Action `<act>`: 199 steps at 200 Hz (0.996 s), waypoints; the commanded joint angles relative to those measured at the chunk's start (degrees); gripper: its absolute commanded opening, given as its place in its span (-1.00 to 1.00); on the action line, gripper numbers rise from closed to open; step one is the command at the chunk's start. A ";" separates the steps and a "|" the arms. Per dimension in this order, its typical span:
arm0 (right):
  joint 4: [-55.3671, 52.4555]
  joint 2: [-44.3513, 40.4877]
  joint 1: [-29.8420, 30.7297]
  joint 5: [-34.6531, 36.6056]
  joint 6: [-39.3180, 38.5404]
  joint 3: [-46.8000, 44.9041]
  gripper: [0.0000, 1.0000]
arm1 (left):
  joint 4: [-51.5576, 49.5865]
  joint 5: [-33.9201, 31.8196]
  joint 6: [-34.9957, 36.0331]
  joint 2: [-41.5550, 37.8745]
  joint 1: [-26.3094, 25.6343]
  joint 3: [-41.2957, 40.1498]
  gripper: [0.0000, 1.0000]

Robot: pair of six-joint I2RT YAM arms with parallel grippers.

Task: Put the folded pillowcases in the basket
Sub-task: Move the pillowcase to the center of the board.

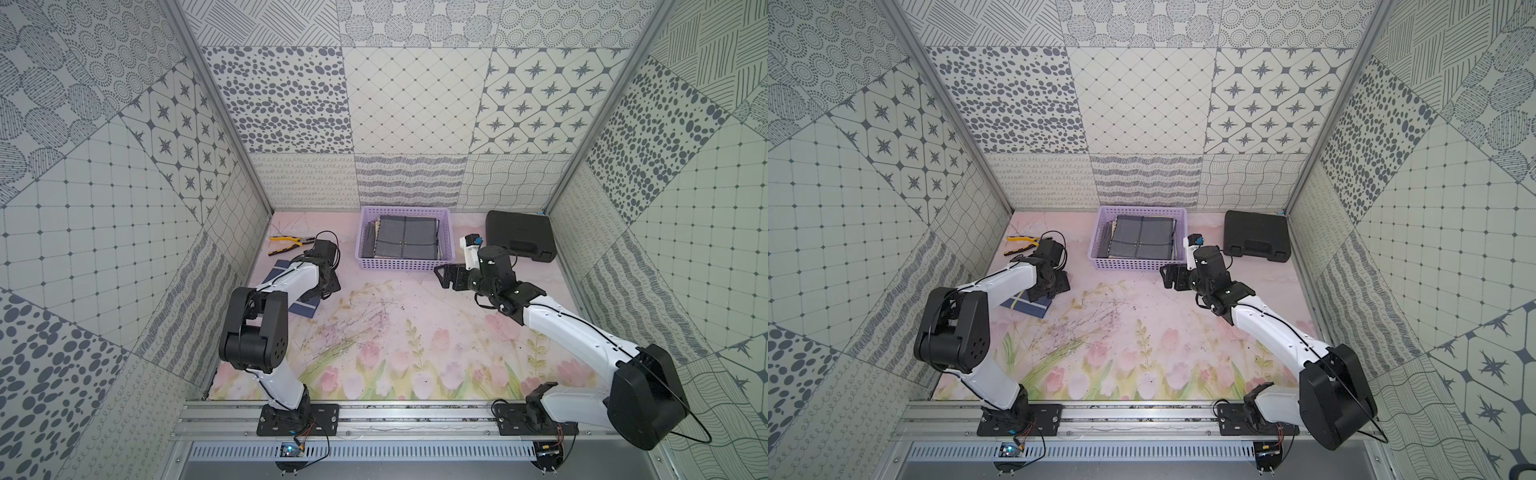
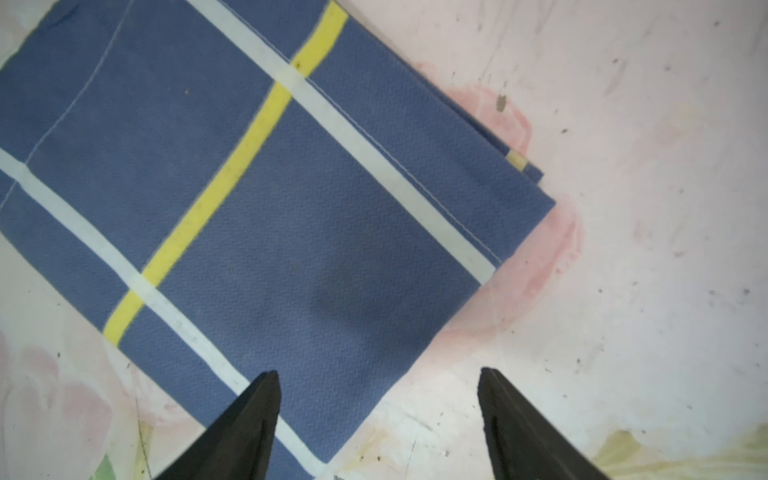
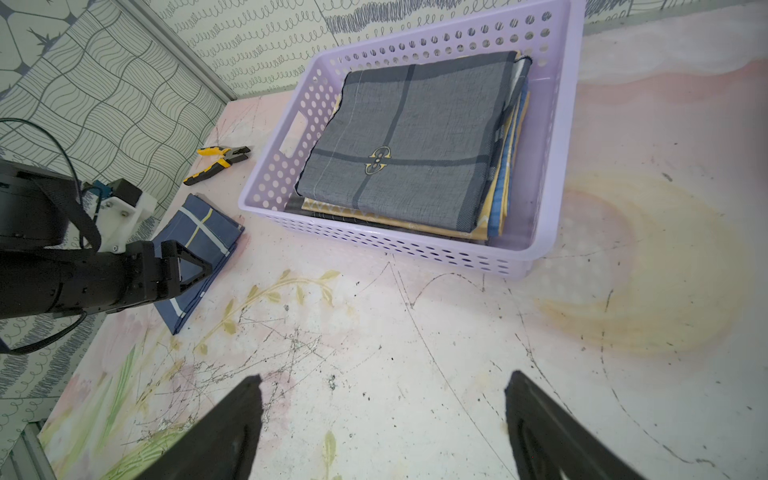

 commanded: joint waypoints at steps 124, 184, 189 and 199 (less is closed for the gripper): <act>2.65 -0.81 -0.02 -0.01 0.13 -0.83 0.86 | -11.80 2.46 8.32 12.12 1.49 10.25 -0.24; 2.66 -0.94 0.01 -0.45 0.88 -0.86 0.85 | -11.85 4.82 8.19 11.50 1.86 9.34 -1.00; 2.66 -0.94 0.01 -0.51 0.94 -0.83 0.85 | -11.91 5.05 8.03 11.02 1.93 9.15 -1.00; 2.61 -1.01 -0.04 -0.53 1.08 -0.83 0.85 | -12.09 5.76 7.73 9.98 1.86 8.59 -1.00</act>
